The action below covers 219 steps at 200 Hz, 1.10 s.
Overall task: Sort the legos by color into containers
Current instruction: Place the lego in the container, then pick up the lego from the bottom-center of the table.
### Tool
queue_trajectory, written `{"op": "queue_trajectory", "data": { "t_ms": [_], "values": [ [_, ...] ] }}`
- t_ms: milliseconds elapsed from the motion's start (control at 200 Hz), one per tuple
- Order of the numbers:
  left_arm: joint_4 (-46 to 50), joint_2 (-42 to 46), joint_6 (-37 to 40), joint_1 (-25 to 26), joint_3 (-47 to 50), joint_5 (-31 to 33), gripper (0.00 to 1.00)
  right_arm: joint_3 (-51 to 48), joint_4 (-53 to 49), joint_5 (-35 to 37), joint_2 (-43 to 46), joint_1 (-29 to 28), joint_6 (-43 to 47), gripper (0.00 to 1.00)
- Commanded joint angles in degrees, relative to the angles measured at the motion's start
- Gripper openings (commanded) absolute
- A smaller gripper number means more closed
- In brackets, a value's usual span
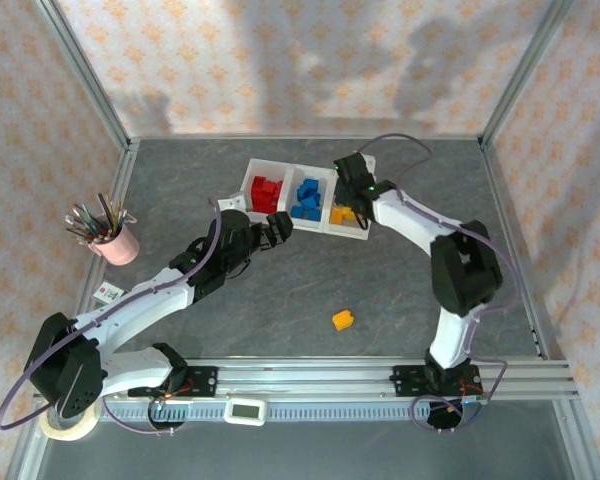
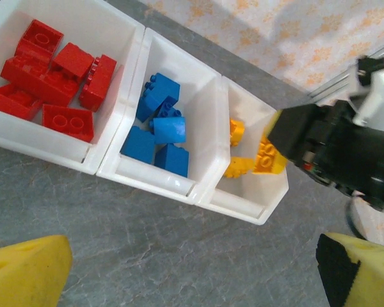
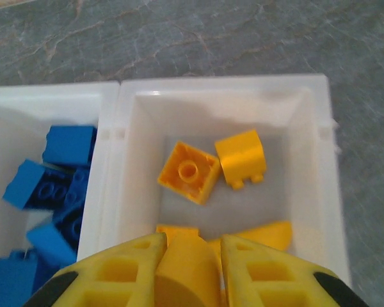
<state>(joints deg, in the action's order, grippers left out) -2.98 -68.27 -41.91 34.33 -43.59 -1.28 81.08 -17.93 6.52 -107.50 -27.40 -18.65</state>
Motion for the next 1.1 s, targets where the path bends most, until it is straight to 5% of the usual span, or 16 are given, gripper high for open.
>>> {"op": "queue_trajectory", "data": {
  "t_ms": [0,185,651,1091],
  "values": [
    [-3.2,-1.13,1.05,-0.88,-2.19,-0.98,0.99,4.95,-0.15,1.56,-3.94,0.95,2.82,0.31],
    [-3.06,-1.26,1.22,-1.28,-2.61,-1.53,0.99,6.68,-0.83,0.4,-4.11,1.16,3.11,0.52],
    [0.1,1.26,2.01,-1.02,-0.93,-4.65,0.99,-12.09,-2.27,-4.29,14.88,-0.01,1.62,0.69],
    [-0.95,6.79,-2.47,4.04,7.93,-3.57,0.99,-30.58,-8.73,-7.97,31.04,-8.22,-2.13,0.79]
  ]
}}
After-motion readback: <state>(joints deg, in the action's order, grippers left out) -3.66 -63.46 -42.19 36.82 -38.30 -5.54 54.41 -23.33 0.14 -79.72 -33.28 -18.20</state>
